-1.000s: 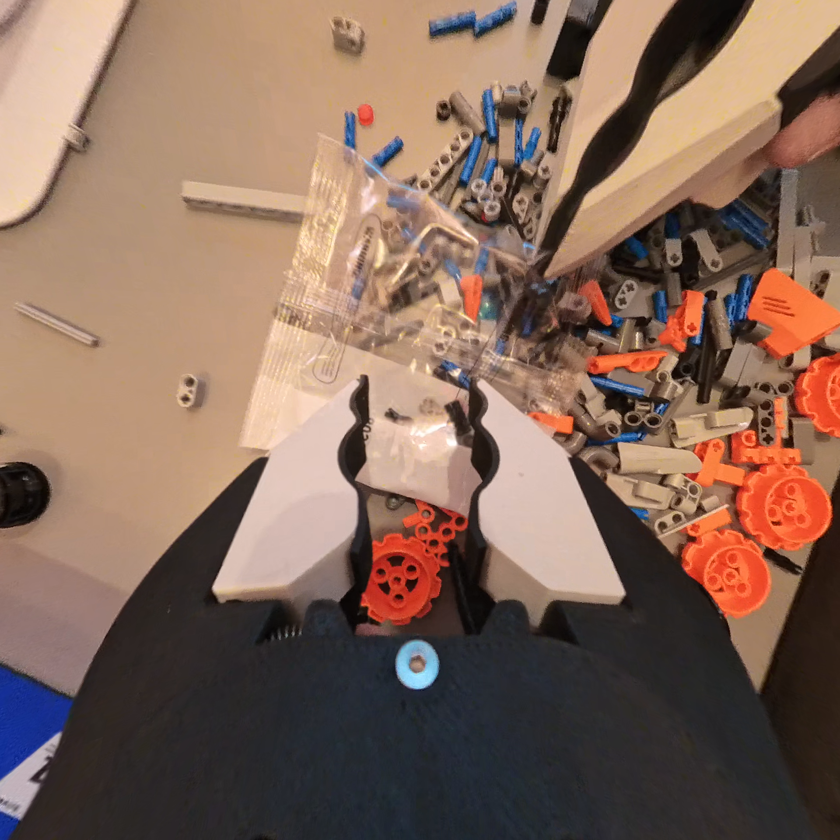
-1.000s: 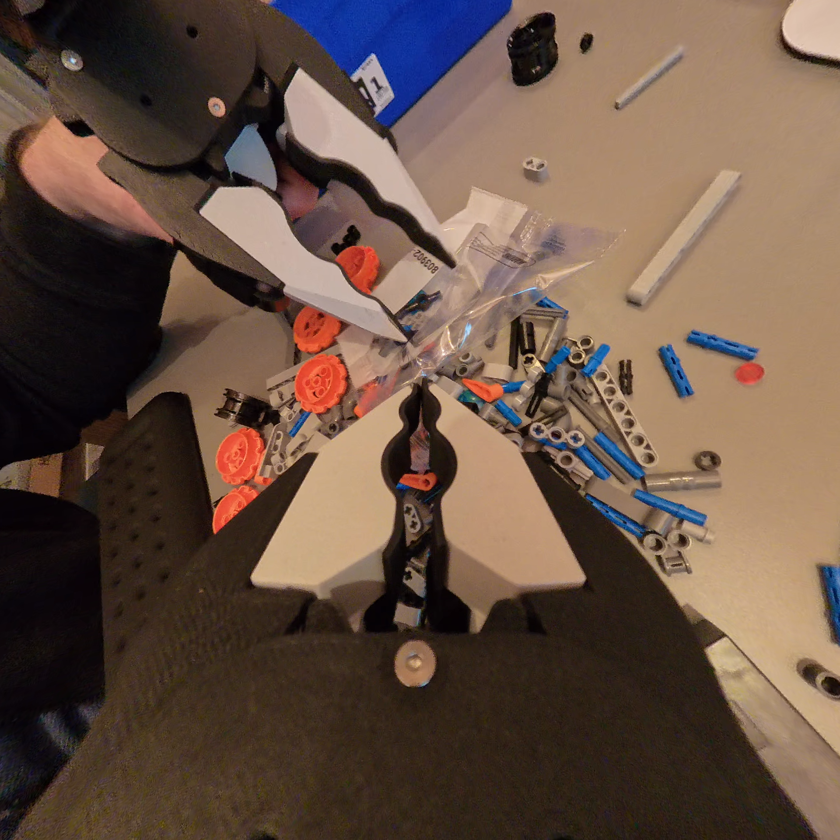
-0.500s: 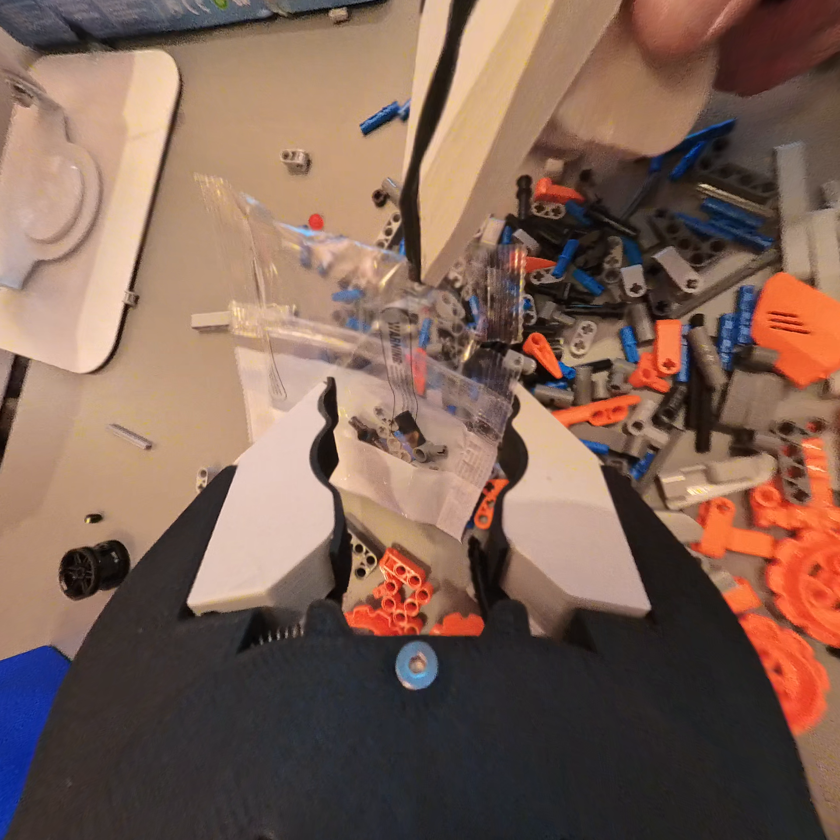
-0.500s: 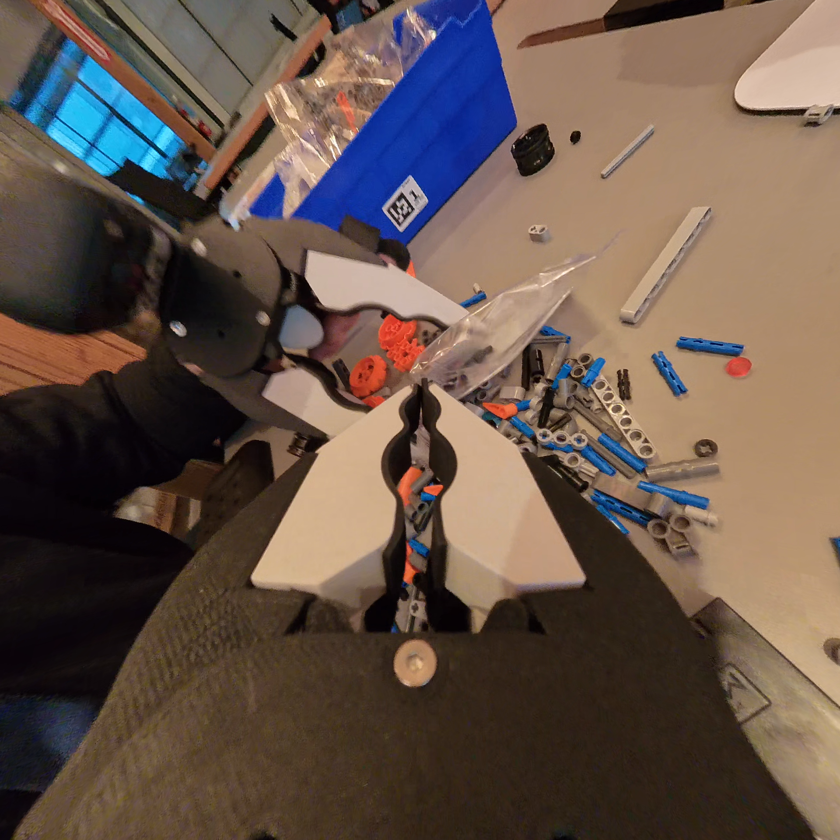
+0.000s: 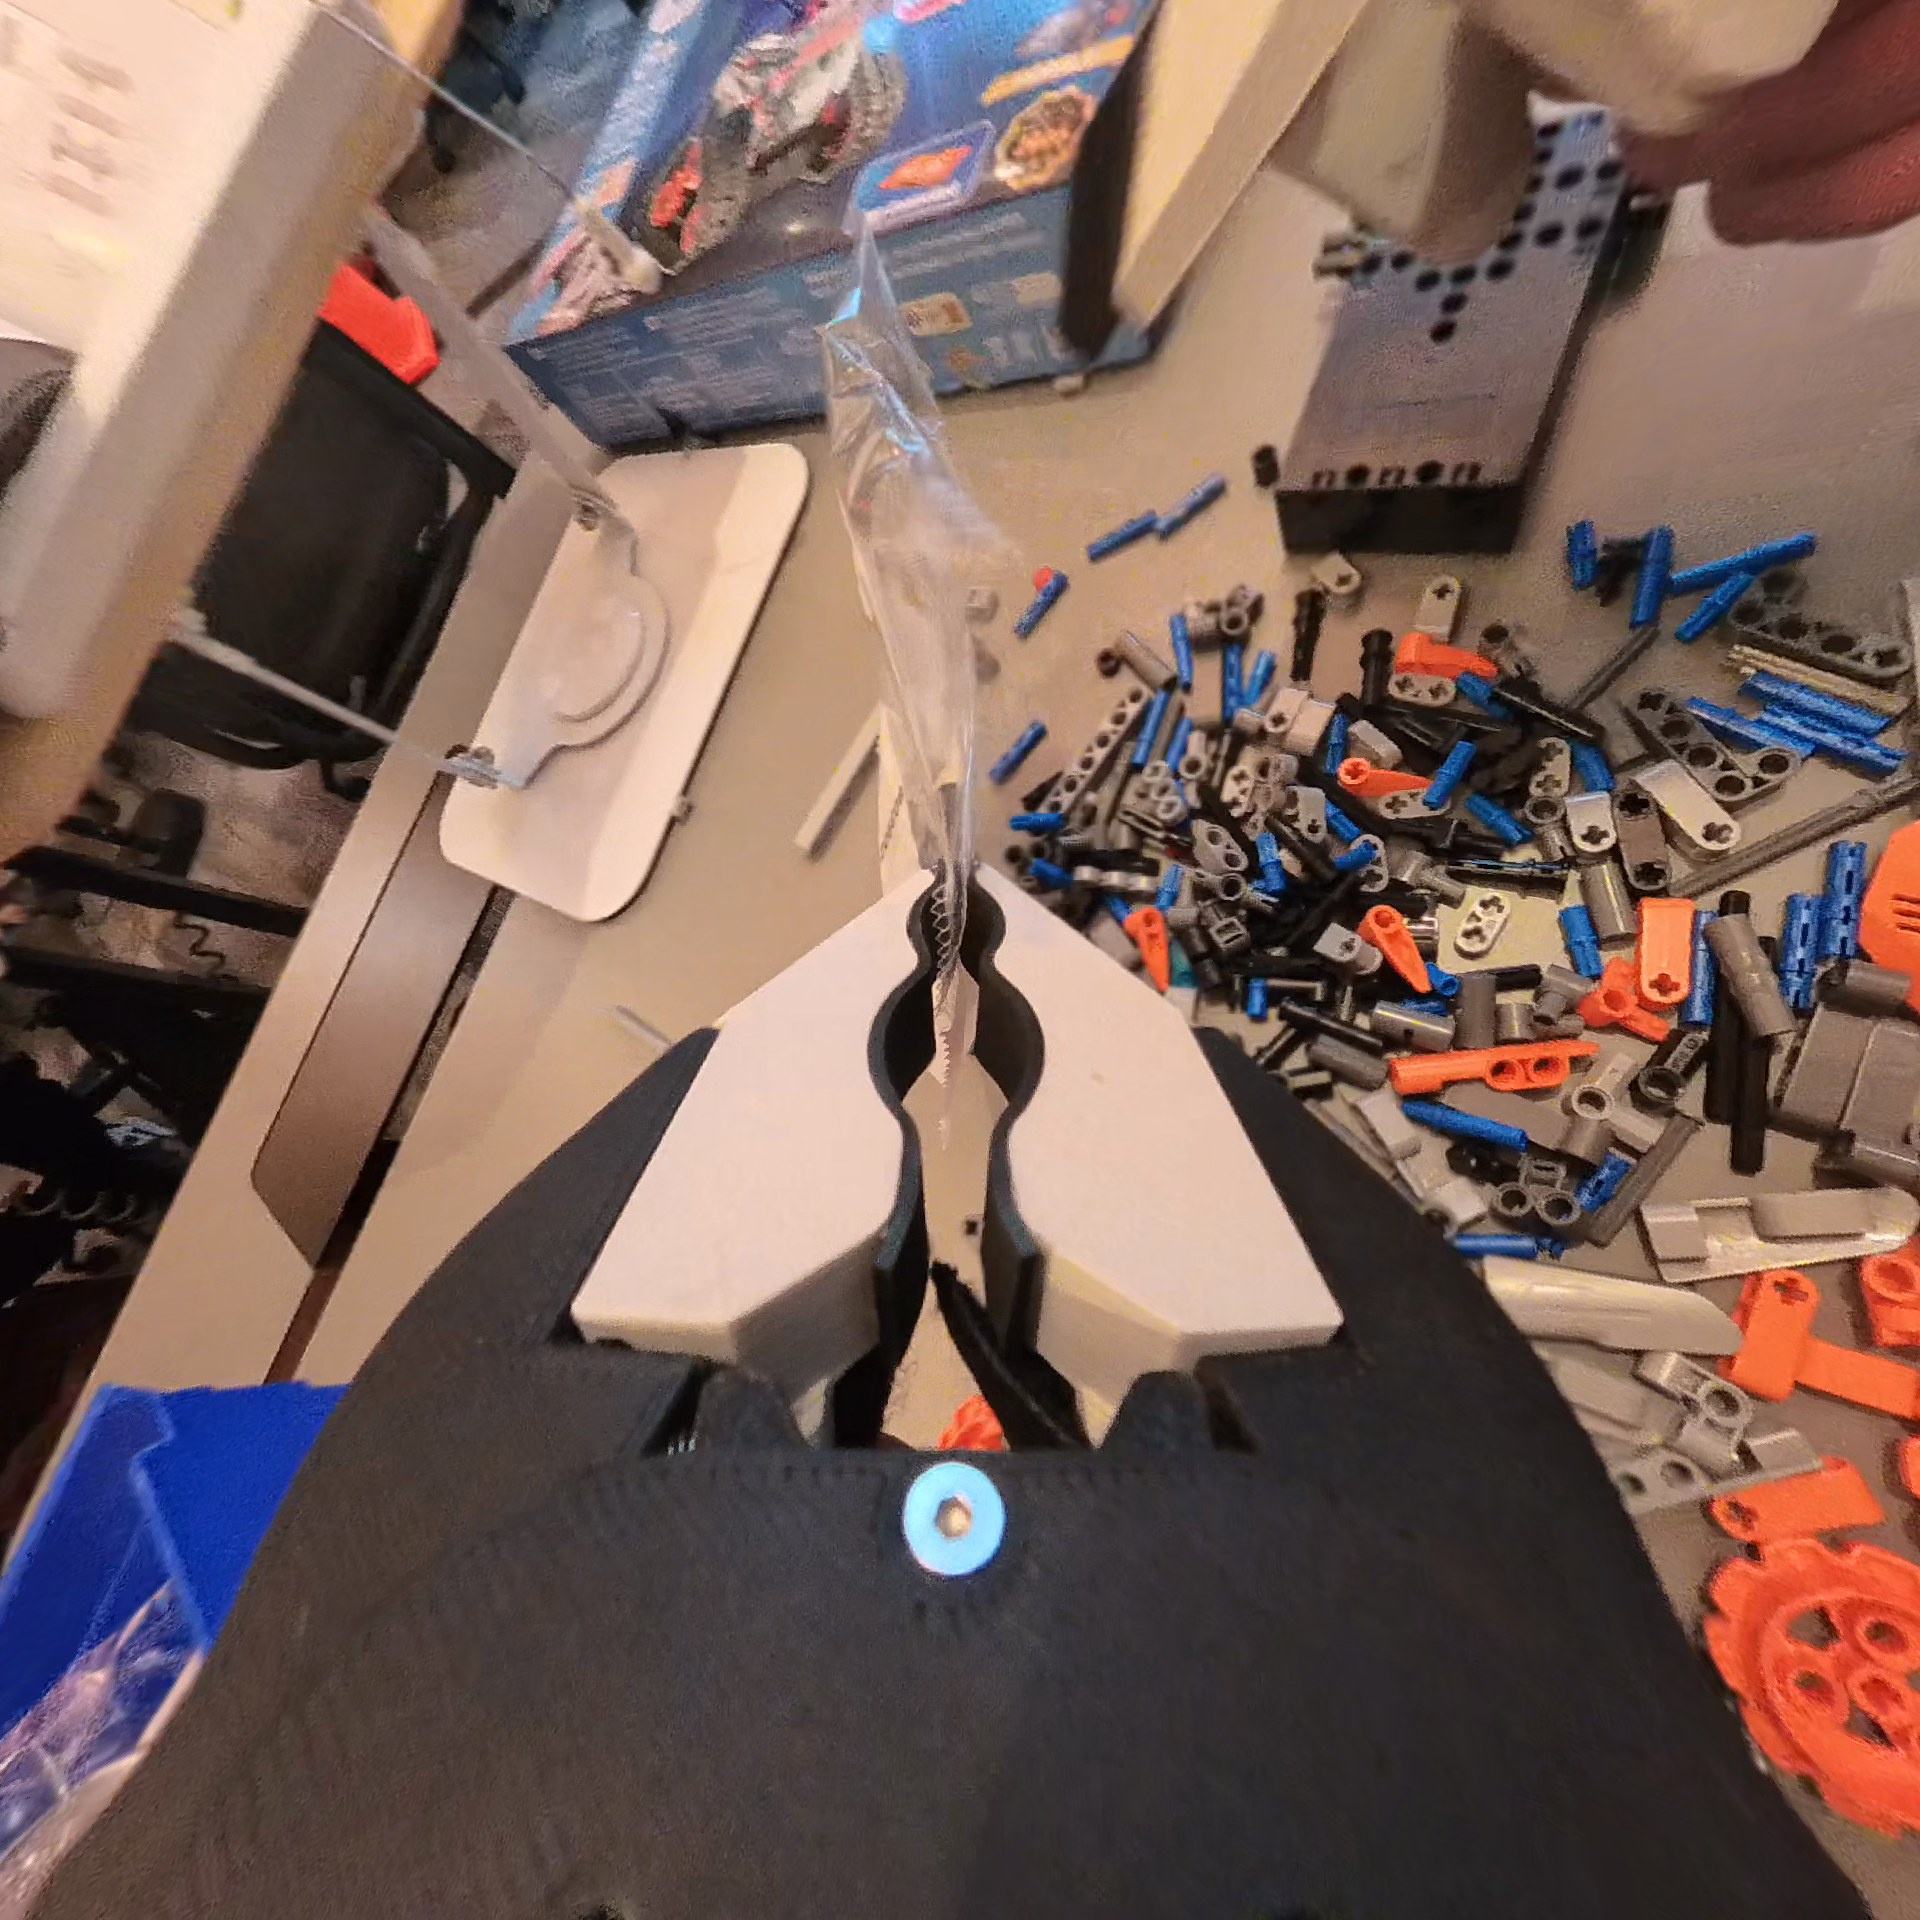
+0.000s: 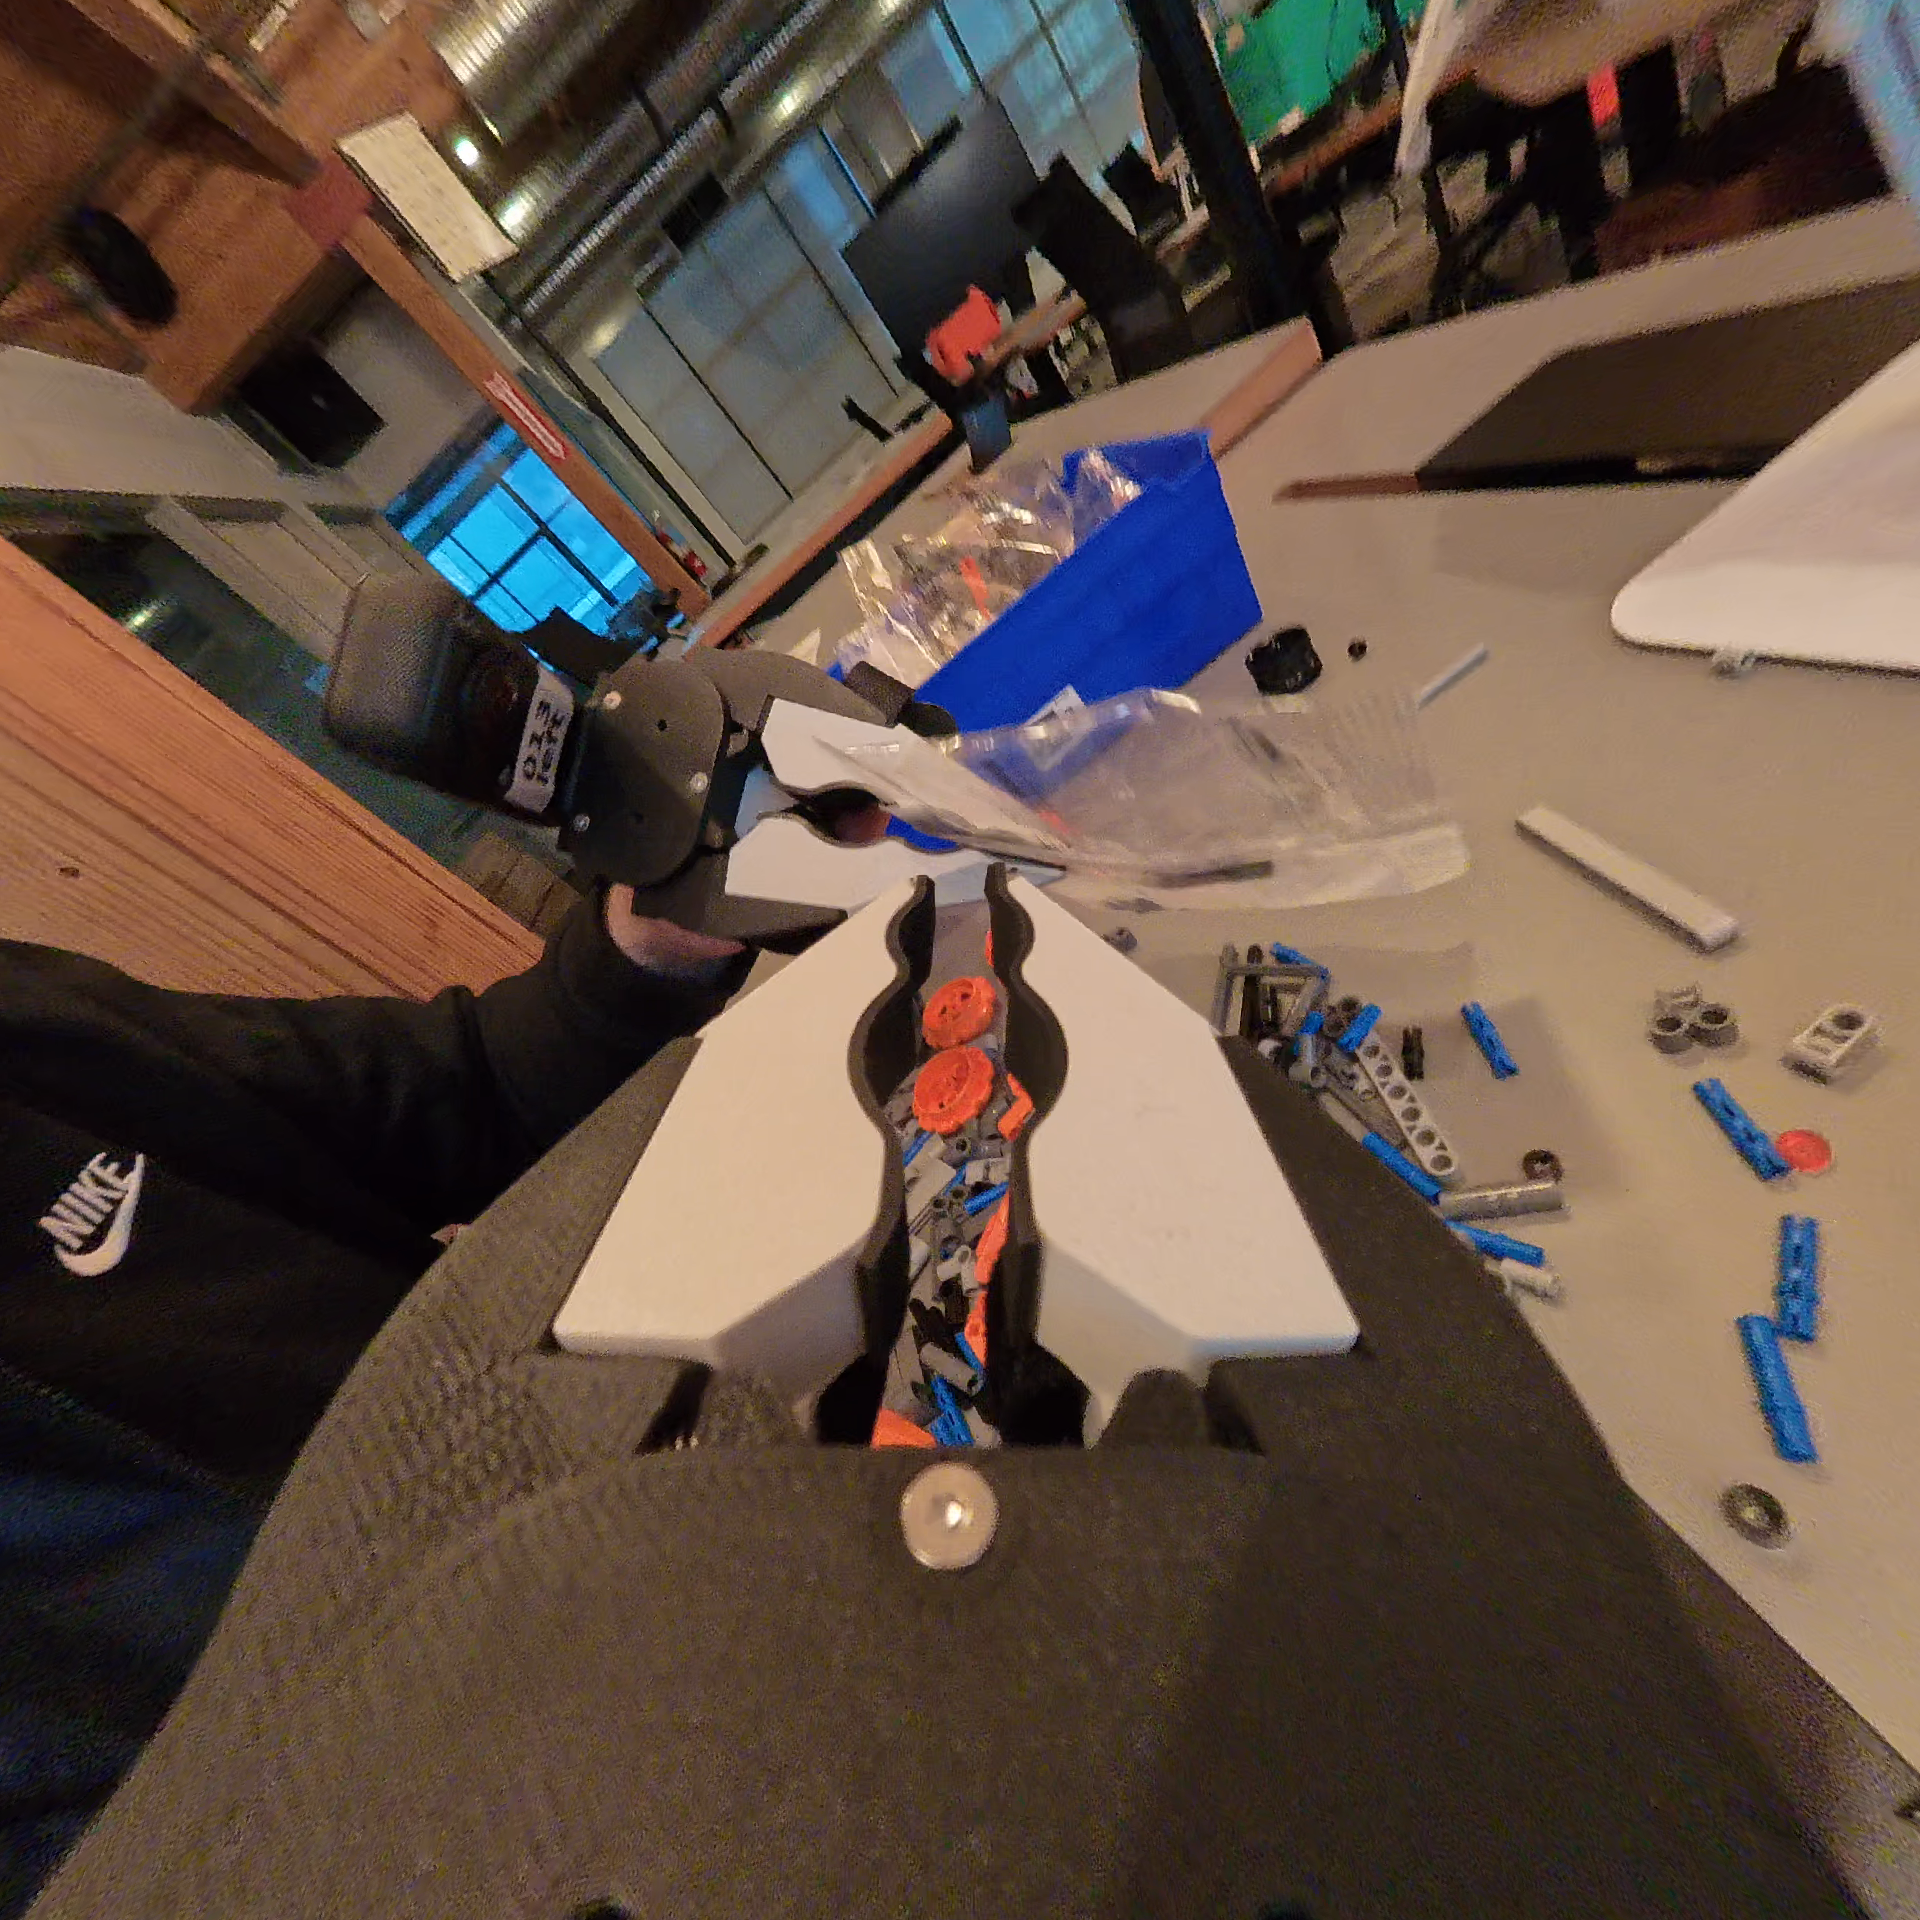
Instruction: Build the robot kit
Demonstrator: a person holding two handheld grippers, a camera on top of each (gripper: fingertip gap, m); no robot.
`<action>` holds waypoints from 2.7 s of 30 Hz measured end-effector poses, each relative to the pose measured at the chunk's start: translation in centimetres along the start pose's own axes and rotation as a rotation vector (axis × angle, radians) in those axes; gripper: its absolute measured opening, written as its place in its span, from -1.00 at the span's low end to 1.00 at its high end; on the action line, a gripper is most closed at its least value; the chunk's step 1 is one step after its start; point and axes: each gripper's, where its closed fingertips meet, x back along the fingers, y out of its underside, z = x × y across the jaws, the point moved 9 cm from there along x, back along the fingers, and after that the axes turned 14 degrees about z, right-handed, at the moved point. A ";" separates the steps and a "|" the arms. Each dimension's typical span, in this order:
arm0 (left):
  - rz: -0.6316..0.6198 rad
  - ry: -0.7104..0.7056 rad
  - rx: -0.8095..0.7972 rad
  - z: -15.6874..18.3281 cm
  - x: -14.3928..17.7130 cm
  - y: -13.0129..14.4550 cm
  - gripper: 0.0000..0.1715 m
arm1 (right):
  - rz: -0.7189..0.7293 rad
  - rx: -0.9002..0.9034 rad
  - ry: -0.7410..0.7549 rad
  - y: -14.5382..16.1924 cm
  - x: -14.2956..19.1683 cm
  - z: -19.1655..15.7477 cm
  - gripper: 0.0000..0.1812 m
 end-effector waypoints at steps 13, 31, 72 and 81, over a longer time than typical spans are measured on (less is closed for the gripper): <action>0.167 -0.242 0.455 -11.8 15.8 0.6 -1.00 | 0.088 0.023 -0.042 -1.6 3.2 -0.5 -0.97; 0.036 -0.848 0.542 -11.6 24.4 11.4 -0.51 | 0.032 0.093 0.060 -1.2 4.0 0.5 -0.93; -0.081 0.773 0.003 4.1 -8.3 -1.2 -0.82 | -0.337 0.494 0.225 1.4 7.2 2.6 -0.83; -0.102 0.850 0.040 4.5 -6.4 -0.2 -0.84 | -0.346 0.492 0.206 1.6 7.0 2.4 -0.83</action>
